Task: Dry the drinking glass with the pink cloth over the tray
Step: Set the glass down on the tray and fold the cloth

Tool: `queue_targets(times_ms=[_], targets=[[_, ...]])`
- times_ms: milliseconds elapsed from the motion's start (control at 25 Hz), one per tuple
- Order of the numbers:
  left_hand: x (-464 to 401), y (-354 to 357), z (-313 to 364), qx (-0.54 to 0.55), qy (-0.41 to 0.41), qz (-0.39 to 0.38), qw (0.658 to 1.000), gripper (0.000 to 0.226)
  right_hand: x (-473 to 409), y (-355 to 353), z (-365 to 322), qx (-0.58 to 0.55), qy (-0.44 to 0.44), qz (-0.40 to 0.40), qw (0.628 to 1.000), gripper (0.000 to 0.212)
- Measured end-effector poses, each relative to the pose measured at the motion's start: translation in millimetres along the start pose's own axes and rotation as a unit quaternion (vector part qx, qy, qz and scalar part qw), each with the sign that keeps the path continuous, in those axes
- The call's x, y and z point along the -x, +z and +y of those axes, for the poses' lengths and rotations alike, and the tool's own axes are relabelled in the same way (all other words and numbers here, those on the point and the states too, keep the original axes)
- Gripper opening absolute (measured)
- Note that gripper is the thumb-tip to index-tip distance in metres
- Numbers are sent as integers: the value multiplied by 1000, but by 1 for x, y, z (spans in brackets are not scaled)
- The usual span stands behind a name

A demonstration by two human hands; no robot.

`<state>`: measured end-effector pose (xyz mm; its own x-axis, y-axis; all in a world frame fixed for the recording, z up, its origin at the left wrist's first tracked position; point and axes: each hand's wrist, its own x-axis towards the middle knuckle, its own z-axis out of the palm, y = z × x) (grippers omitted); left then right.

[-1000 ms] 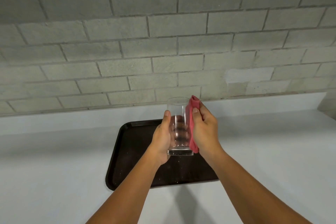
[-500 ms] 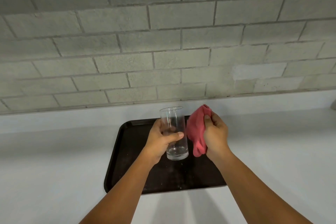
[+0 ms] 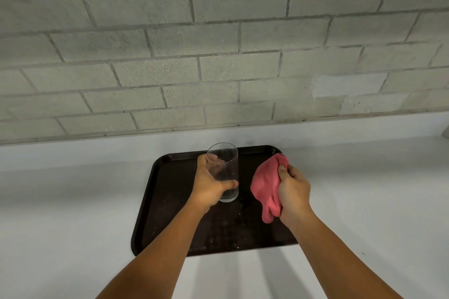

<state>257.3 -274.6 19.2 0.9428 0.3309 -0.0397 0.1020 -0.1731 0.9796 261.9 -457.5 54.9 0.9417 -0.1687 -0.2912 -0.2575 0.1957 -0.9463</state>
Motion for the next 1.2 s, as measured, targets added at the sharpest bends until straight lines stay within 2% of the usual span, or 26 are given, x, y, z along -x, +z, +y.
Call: queue_targets(times_ms=[80, 320, 520, 800, 1040, 1200], targets=[[0, 0, -5, -19, 12, -1, 1000, 72, 1, -1, -2, -5, 1, 0, 1000, 17], [2, -1, -8, -43, 10, -28, 999, 79, 10, -1, -7, -14, -6, -9, 1000, 19], [2, -3, -7, -47, -3, -39, 998, 76, 18, -3, -4, -2, 7, -14, 1000, 30], [6, -1, -2, -36, -20, -39, 998, 77, 25, -2, 2, -3, 27, -7, 1000, 14], [8, -2, 0, -30, -37, -45, 998, 83, 25, 4, 10, 5, 60, -9, 998, 15], [13, -4, 1, -40, -61, -42, 996, 73, 26, 2, 13, -1, 76, -17, 997, 23]])
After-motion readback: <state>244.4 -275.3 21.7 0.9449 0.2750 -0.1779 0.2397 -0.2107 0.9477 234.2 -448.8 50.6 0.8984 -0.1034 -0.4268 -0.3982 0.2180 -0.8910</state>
